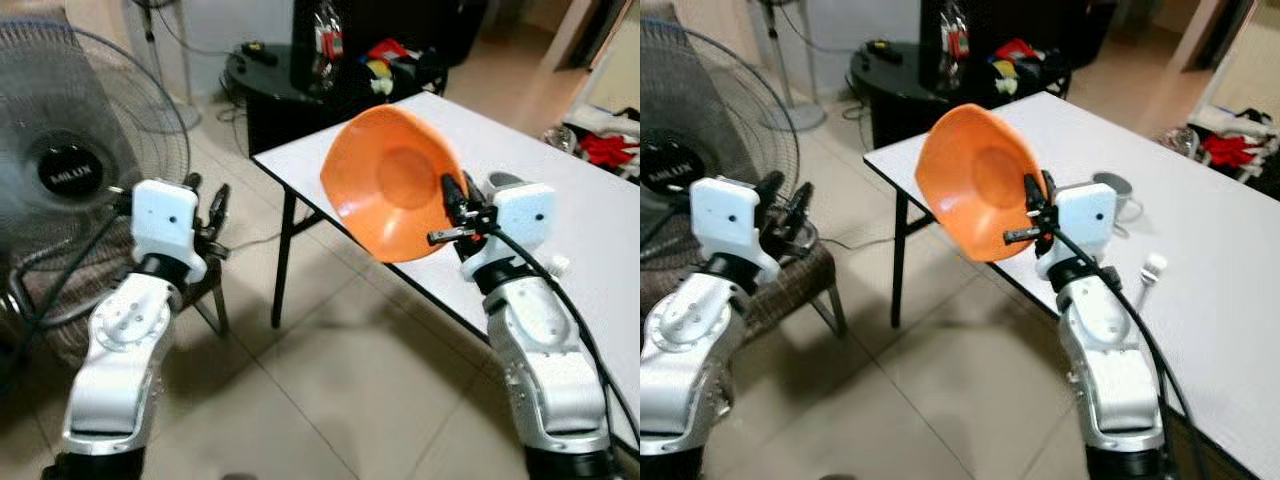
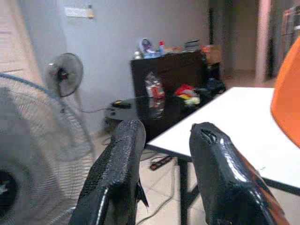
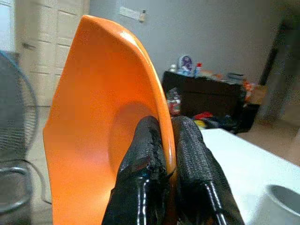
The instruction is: Setting the table
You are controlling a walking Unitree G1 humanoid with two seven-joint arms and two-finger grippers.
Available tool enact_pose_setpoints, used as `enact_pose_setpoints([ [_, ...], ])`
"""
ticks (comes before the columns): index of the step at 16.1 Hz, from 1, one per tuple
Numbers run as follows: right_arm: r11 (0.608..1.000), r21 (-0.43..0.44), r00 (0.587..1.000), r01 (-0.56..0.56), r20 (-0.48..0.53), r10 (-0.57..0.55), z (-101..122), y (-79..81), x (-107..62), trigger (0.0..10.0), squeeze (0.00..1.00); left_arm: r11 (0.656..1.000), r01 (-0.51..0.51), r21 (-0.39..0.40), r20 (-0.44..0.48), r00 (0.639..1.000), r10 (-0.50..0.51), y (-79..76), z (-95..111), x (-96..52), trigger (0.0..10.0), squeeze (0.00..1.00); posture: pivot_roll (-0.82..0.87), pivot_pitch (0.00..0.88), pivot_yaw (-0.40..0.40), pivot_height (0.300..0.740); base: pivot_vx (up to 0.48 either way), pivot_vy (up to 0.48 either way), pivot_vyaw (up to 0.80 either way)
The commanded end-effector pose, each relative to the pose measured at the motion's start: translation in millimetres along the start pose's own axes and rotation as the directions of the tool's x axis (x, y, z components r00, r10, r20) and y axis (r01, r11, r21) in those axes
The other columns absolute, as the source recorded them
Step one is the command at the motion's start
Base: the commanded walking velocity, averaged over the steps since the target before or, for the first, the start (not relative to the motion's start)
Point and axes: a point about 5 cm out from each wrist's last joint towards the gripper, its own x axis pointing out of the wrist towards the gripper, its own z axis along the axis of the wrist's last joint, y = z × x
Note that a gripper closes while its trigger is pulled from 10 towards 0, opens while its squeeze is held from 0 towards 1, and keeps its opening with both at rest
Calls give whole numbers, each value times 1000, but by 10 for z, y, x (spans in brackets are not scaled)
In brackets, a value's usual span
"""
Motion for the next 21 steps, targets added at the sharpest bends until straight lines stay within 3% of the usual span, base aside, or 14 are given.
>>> enact_pose_setpoints([
  [1, 1000, 1, 997, -10, 79, 10, 137, 23, 33, 10000, 0, 1000, 11, 4, 14, 1000, -11, -19, 41, 35, 10000, 0, 166, 0, -89, 740, 311, 0, 0],
  [6, 1000, 22, 993, -9, 117, 7, 179, 53, 126, 10000, 0, 1000, 5, 26, 36, 999, -6, 29, 110, 56, 10000, 0, 194, 0, -99, 740, 313, 0, 0],
  [15, 999, 32, 989, 23, 145, -27, 208, 30, 114, 10000, 0, 1000, 16, 27, 48, 999, -17, 15, 131, 107, 10000, 0, 192, 0, -85, 740, 299, 0, 0],
  [21, 999, 38, 991, 13, 135, -17, 174, 60, 154, 10000, 0, 998, -36, 57, 33, 999, 34, 92, 128, 109, 10000, 0, 208, 0, -97, 740, 0, 0, 0],
])
